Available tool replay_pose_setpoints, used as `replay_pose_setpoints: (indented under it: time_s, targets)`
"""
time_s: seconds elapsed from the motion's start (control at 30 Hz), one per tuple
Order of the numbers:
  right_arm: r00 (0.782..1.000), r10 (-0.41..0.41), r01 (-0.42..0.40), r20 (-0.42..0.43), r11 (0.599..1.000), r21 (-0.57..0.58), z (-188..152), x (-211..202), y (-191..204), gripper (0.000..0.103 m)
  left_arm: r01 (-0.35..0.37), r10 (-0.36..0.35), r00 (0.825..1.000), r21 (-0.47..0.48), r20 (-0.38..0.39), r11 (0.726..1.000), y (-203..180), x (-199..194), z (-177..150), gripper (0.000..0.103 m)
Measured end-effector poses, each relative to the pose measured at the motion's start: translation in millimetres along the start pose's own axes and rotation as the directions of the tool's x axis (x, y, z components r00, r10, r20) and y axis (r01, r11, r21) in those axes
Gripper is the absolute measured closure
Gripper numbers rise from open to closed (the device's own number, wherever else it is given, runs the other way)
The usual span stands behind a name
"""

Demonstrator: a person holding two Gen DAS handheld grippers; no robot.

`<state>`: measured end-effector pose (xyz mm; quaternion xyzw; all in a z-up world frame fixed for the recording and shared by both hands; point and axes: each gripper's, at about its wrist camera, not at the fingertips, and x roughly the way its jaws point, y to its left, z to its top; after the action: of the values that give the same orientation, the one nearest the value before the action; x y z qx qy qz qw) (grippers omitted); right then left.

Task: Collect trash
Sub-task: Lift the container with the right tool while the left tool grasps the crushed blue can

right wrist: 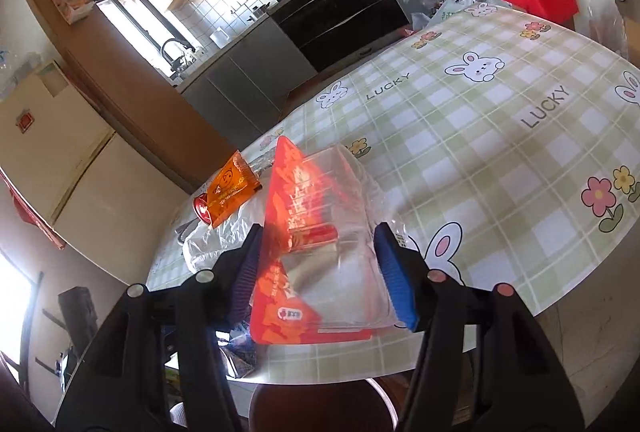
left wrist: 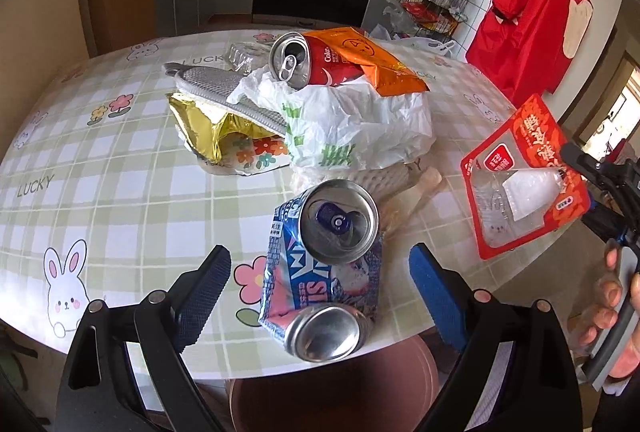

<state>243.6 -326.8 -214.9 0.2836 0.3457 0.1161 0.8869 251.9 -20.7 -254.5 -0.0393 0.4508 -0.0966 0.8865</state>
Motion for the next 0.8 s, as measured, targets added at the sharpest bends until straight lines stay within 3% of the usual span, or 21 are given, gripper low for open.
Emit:
replay_pose_setpoints:
  time_s: [0.17,0.37,0.47,0.6,0.8]
  targets:
    - [1.000,0.010,-0.010,0.003,1.000,-0.023,-3,-4,1,0.046,-0.037,0.038,0.999,0.054,-0.019,0.998,-11,27,10,0.014]
    - [1.000,0.026,-0.026,0.005,1.000,-0.005,-2,-6,-6,0.046,0.013,-0.011,0.999,0.057,-0.039,0.998,-1,35,8,0.014]
    - [1.000,0.025,-0.025,0.008,1.000,-0.015,-2,-5,-5,0.046,-0.004,0.006,0.998,0.031,-0.058,1.000,8,40,6,0.014]
    - [1.000,0.023,-0.023,0.007,1.000,-0.007,-1,-4,-5,0.046,0.049,-0.052,0.996,-0.043,-0.066,0.998,13,45,8,0.009]
    - [1.000,0.022,-0.022,0.005,0.999,-0.027,-1,-4,-1,0.046,0.114,-0.118,0.990,-0.050,-0.078,0.992,18,44,-6,0.009]
